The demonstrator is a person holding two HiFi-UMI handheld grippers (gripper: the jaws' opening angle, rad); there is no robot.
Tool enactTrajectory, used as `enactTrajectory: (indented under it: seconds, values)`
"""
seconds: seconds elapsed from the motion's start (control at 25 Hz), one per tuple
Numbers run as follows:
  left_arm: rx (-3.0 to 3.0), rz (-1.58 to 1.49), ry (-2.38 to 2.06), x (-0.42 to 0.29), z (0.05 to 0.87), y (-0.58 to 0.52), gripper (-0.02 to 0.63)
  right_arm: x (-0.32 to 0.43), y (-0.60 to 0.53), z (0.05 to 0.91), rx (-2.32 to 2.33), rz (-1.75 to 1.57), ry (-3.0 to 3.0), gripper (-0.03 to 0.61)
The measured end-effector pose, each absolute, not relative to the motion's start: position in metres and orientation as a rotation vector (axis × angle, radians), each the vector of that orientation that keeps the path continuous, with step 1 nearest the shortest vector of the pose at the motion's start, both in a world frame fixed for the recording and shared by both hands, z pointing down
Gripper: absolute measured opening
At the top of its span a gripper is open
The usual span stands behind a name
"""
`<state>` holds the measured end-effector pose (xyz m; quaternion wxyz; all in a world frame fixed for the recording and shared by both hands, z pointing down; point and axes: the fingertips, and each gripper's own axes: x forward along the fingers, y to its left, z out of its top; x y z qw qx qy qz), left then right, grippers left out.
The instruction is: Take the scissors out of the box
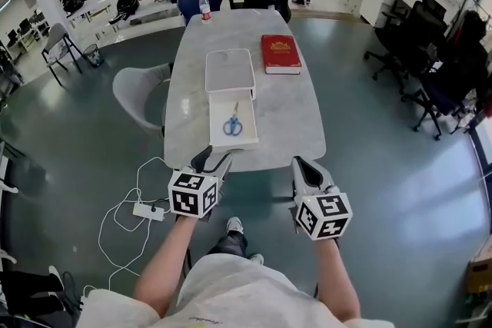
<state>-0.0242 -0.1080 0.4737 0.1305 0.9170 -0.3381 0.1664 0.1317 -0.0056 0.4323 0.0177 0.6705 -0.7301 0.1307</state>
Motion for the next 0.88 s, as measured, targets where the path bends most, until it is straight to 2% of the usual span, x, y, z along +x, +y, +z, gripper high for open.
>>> enactTrajectory:
  seconds: [0.44, 0.88]
  values:
    - [2.638, 0.531, -0.97, 0.008, 0.498, -0.167, 0.201, 0.159, -0.069, 0.439, 2.034, 0.4, -2.245, 0.005]
    - [2.531, 0.769, -0.918, 0.034, 0.554, -0.24, 0.201, 0.181, -0.164, 0.456, 1.968, 0.467, -2.232, 0.005]
